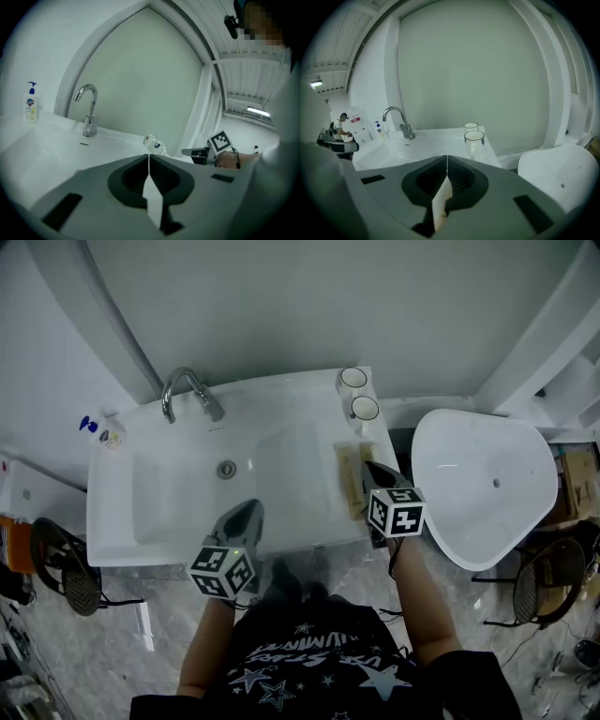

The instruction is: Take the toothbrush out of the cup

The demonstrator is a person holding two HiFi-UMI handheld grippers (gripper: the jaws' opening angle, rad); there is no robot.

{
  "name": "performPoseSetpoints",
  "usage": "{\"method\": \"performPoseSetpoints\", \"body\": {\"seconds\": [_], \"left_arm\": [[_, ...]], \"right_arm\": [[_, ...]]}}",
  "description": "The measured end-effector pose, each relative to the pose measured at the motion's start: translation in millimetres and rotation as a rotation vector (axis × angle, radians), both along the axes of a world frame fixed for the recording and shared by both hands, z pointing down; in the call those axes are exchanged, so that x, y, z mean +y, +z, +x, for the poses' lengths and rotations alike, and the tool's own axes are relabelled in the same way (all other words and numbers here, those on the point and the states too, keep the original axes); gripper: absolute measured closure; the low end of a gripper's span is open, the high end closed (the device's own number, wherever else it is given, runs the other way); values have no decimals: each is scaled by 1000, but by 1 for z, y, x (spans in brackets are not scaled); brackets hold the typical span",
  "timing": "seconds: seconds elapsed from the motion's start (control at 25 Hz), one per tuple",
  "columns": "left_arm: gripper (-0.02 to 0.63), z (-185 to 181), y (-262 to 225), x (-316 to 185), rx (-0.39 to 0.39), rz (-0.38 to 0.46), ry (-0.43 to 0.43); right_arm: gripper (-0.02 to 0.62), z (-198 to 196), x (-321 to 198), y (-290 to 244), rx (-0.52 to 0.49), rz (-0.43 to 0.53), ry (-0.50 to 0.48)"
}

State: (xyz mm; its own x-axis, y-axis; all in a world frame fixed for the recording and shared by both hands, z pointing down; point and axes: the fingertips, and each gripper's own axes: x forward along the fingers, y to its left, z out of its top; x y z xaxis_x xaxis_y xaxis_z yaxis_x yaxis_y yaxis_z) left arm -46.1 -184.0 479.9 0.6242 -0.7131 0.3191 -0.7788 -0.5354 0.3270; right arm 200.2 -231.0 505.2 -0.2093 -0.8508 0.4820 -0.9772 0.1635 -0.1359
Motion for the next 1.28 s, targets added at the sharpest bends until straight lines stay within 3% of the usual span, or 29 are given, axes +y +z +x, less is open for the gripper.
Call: {"method": "performPoseSetpoints", "body": {"seconds": [0.28,0.48,0.64,0.76,0.92,1.28], "left_arm": [[586,12,5,56,-27,-19,-68],[586,10,3,87,22,-38,-137],[586,6,7,98,4,-40,-154],[586,7,4,98,31,-32,-150],[586,4,6,103,11,-23,-118],[586,-48,5,142,35,-35,-103]], "right_arm": [[583,-13,37,0,-51,18,-132],[583,-18,49,6,-102,46,-148],[583,-26,59,13,-137,41,-166],[581,-30,61,17,-140,35,-182],[583,-36,63,16,-143,42,-167],[581,-81,105,-3,-113,67,-130]]}}
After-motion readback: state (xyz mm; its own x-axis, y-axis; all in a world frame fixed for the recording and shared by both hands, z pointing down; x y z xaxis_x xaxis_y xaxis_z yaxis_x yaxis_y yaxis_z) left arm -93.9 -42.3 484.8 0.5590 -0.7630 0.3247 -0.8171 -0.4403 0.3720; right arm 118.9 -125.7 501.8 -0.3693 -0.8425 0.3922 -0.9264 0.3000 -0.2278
